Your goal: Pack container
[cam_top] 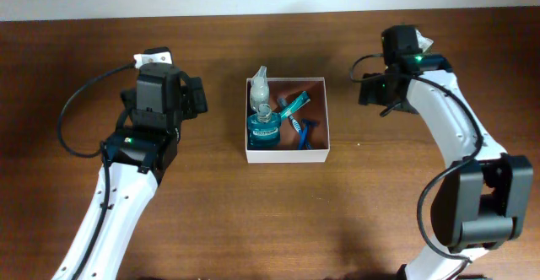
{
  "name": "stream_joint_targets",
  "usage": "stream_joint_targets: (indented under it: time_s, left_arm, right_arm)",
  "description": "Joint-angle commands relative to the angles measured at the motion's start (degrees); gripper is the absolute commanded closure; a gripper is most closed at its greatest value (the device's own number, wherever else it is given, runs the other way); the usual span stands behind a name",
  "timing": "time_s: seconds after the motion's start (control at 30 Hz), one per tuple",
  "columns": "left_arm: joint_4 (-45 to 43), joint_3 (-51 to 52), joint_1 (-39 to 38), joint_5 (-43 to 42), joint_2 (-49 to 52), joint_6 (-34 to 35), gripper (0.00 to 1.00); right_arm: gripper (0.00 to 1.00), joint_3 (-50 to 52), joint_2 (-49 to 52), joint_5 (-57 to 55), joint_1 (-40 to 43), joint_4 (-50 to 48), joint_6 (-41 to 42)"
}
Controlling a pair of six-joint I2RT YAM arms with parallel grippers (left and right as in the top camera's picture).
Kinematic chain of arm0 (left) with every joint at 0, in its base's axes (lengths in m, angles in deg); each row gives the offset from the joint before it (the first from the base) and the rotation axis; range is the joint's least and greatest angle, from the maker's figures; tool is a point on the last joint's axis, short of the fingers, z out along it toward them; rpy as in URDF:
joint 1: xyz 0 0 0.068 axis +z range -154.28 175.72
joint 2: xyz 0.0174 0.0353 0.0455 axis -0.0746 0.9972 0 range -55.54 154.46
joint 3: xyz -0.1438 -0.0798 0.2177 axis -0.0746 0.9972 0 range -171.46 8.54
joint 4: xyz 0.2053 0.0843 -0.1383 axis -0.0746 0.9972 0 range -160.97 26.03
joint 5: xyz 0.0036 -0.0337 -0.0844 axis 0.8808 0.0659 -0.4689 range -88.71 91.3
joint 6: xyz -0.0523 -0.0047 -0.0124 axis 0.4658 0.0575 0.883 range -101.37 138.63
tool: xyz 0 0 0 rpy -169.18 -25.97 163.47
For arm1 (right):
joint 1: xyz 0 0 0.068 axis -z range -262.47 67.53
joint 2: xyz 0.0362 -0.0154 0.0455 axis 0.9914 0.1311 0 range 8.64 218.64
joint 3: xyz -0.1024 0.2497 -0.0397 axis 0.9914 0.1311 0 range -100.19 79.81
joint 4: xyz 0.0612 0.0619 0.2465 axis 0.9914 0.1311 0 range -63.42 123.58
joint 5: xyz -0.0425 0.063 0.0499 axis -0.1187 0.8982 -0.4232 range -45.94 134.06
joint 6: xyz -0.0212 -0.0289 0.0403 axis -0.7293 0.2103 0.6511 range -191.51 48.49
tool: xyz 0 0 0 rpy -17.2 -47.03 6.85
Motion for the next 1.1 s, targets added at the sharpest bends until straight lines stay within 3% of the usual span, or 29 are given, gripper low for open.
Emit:
stream_joint_targets:
  time_s: [0.0, 0.23, 0.33, 0.37, 0.4, 0.43, 0.5, 0.6, 0.87, 0.9, 0.93, 0.97, 1.0, 1.03, 1.07]
  left_arm:
    - [-0.1, -0.6, 0.2, 0.6, -0.4, -0.3, 0.01]
    - [-0.1, -0.6, 0.2, 0.6, -0.4, -0.3, 0.01]
    - [-0.1, -0.6, 0.2, 0.6, -0.4, -0.3, 0.01]
    - [-0.1, -0.6, 0.2, 0.6, -0.4, -0.3, 0.01]
    - [-0.1, -0.6, 0.2, 0.6, -0.4, -0.3, 0.0]
    - [-0.1, -0.6, 0.2, 0.6, -0.4, -0.3, 0.01]
    - [-0.1, -0.6, 0.2, 0.6, -0.4, -0.3, 0.01]
    - [-0.1, -0.6, 0.2, 0.6, -0.4, -0.3, 0.01]
    - [-0.1, -0.6, 0.2, 0.6, -0.4, -0.3, 0.01]
    - [-0.1, -0.6, 0.2, 0.6, -0.4, -0.3, 0.01]
    - [-0.1, -0.6, 0.2, 0.6, -0.4, -0.3, 0.01]
    - [-0.1, -0.6, 0.2, 0.6, -0.4, -0.3, 0.0]
    - [-0.1, -0.6, 0.2, 0.6, -0.4, -0.3, 0.01]
    - [-0.1, -0.6, 0.2, 0.6, -0.4, -0.3, 0.01]
    - [-0.1, -0.6, 0.2, 0.6, -0.4, -0.3, 0.01]
  right_arm:
    - [0.07, -1.0, -3.1, 1.3, 1.6, 1.6, 0.1]
    - [0.03, -1.0, -6.1, 6.0, 2.2, 4.6, -4.6]
    - [0.07, -1.0, -6.2, 6.0, 2.2, 6.2, -5.7]
    - [0.28, -1.0, -6.2, 6.0, 2.2, 6.6, -5.7]
    - [0.4, -1.0, -6.2, 6.0, 2.2, 6.7, -5.7]
    - [0.58, -1.0, -6.2, 6.3, 2.2, 6.8, -5.7]
    - [0.79, -1.0, -6.2, 6.4, 2.2, 6.9, -5.7]
    - [0.96, -1.0, -6.2, 6.4, 2.2, 7.1, -5.7]
    - [0.96, -1.0, -6.2, 6.4, 2.2, 7.2, -5.7]
    - [0.94, -1.0, -6.2, 6.4, 2.2, 7.2, -5.7]
    - [0.77, -1.0, -6.2, 6.4, 2.3, 7.2, -5.7]
    - [0.41, -1.0, -6.2, 6.4, 2.3, 7.1, -5.7]
    - [0.12, -1.0, -6.2, 6.4, 2.3, 6.9, -5.7]
    - [0.01, -1.0, -6.2, 6.4, 2.3, 6.7, -5.7]
    - [0.01, -1.0, -6.2, 6.4, 2.3, 6.5, -5.7]
